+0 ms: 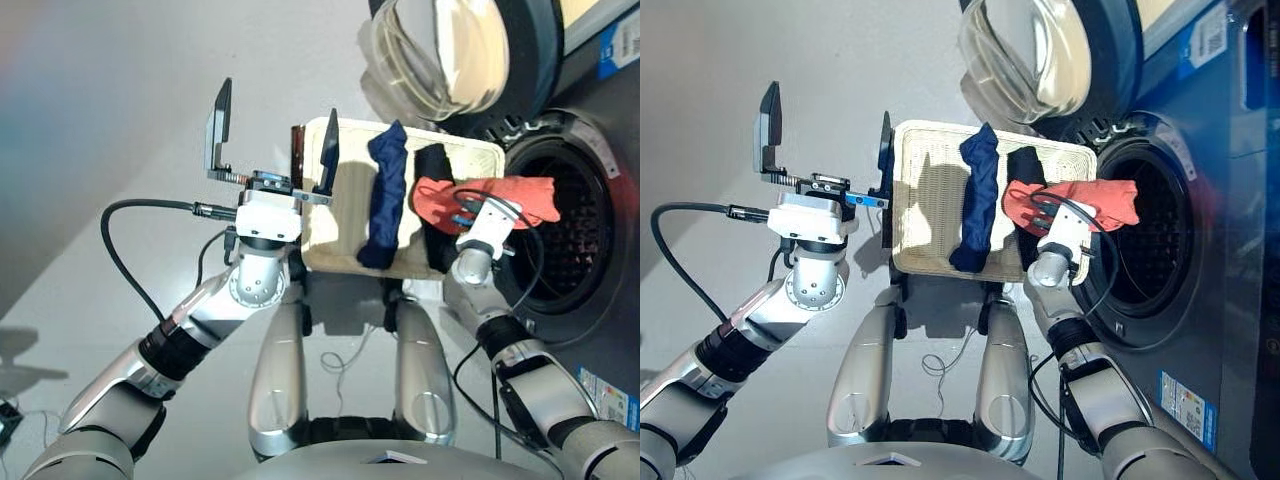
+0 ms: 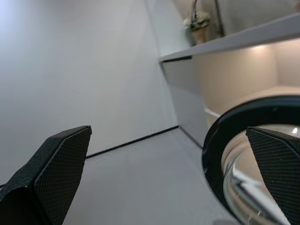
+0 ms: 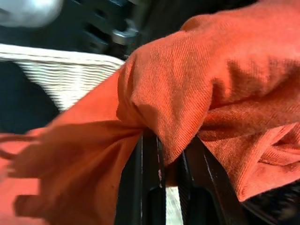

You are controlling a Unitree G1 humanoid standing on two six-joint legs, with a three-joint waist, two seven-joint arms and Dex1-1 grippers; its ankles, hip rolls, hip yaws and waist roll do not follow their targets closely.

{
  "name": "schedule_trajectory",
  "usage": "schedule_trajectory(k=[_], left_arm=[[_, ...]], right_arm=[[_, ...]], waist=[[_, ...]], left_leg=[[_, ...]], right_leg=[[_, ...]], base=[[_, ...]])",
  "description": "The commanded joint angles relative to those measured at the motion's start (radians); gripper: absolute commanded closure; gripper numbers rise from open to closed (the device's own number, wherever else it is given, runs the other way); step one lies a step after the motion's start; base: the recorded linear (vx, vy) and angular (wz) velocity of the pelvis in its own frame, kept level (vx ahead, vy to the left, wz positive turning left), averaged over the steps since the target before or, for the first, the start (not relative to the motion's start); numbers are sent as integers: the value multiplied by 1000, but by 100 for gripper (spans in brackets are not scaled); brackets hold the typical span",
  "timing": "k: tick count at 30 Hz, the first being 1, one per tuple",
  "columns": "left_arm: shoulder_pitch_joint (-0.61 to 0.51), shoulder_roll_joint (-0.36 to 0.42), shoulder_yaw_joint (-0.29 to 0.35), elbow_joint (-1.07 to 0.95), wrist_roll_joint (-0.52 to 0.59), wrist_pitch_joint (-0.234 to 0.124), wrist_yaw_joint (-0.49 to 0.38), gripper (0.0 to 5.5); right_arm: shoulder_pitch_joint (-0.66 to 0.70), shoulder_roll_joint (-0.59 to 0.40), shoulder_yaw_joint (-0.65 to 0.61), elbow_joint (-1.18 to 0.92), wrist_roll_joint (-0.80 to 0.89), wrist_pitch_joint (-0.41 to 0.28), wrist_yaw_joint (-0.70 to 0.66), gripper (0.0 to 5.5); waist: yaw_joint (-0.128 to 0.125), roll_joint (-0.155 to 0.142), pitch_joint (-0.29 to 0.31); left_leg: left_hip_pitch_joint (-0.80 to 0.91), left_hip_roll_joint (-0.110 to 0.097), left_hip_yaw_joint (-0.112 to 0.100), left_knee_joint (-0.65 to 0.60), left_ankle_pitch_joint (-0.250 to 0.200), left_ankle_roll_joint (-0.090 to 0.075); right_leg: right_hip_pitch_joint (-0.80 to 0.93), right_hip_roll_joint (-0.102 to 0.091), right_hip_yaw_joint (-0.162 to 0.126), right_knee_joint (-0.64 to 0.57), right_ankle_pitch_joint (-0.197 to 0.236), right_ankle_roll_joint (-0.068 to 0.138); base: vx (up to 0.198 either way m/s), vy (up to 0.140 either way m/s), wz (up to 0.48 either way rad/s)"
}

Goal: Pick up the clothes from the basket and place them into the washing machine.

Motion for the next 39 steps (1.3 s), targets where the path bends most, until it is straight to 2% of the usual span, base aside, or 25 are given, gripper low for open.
schedule_trajectory(k=[1, 4, 5, 7, 9, 10, 11, 15, 23, 32, 33, 34, 35, 39], left_arm=[[4, 12, 16, -144, -18, -55, -10, 0], [19, 13, 15, -143, -23, -49, -12, 0], [31, 18, 6, -144, -19, -38, -15, 0], [30, 22, 6, -150, -17, -37, -16, 0], [52, 33, 16, -169, -18, -37, -22, 0], [51, 32, 17, -169, -18, -36, -22, 0], [68, 46, 19, -180, -8, -29, -15, 0], [86, 70, 38, -199, 12, -16, 3, 0], [105, 103, 60, -227, 37, 11, 53, 0], [98, 127, 73, -228, 23, -4, 62, 0], [93, 126, 69, -223, 18, -3, 62, 0], [89, 127, 67, -222, 14, -2, 61, 0], [85, 132, 70, -220, 9, -3, 56, 0], [88, 131, 80, -215, -7, -5, 46, 0]], right_arm=[[-36, -112, -87, 3, 67, -77, -46, 550], [-47, -171, -121, 35, 88, -73, -58, 550], [-54, -213, -131, 55, 95, -66, -65, 550], [-68, -247, -141, 76, 102, -61, -67, 550], [-88, -320, -160, 113, 101, -45, -80, 550], [-91, -322, -159, 115, 103, -45, -78, 550], [-113, -373, -174, 139, 107, -38, -95, 550], [-131, -455, -220, 174, 136, -40, -130, 550], [-180, -558, -307, 261, 244, -34, -204, 550], [-197, -581, -272, 215, 244, -62, -191, 550], [-207, -575, -277, 211, 274, -81, -181, 498], [-214, -573, -281, 214, 296, -90, -173, 356], [-219, -566, -284, 223, 317, -89, -155, 0], [-220, -542, -274, 202, 360, -107, -103, 0]], waist=[[3, 45, -15], [6, 55, -15], [3, 58, -15], [4, 62, -15], [0, 67, -15], [0, 67, -15], [-2, 70, -15], [-10, 72, -15], [-24, 77, -15], [-32, 69, -15], [-32, 69, -15], [-32, 69, -15], [-32, 69, -15], [-32, 66, -15]], left_leg=[[-66, 18, -12, 180, -123, -15], [-138, 21, -21, 238, -139, -13], [-172, 22, -22, 269, -157, -13], [-213, 21, -25, 302, -164, -13], [-274, 28, -21, 341, -176, -13], [-278, 29, -21, 346, -177, -13], [-316, 34, -20, 365, -183, -13], [-384, 38, -17, 395, -189, -15], [-455, 40, -11, 413, -193, -18], [-465, 42, -7, 422, -196, -18], [-463, 42, -7, 423, -197, -18], [-459, 41, -7, 420, -197, -18], [-457, 41, -6, 421, -199, -17], [-447, 41, -2, 414, -199, -17]], right_leg=[[-58, -9, 37, 34, -12, 36], [-138, -12, 45, 98, -29, 29], [-176, -11, 46, 129, -47, 29], [-220, -11, 49, 160, -50, 29], [-288, -3, 62, 194, -59, 29], [-293, -3, 64, 198, -60, 29], [-337, -1, 69, 219, -63, 29], [-410, 1, 80, 249, -67, 30], [-485, 3, 94, 275, -73, 29], [-499, 6, 103, 280, -68, 28], [-498, 6, 103, 279, -68, 27], [-497, 7, 104, 278, -68, 27], [-492, 8, 104, 274, -68, 26], [-483, 12, 106, 262, -63, 25]], base=[[-47, -23, 179], [-17, -9, 54], [0, 0, 0], [-34, 1, 7], [-37, 1, -13], [0, 0, 0], [0, 0, 0], [0, 0, 0], [0, 0, 0], [0, 0, 0], [0, 0, 0], [0, 0, 0], [0, 0, 0], [0, 0, 0]])
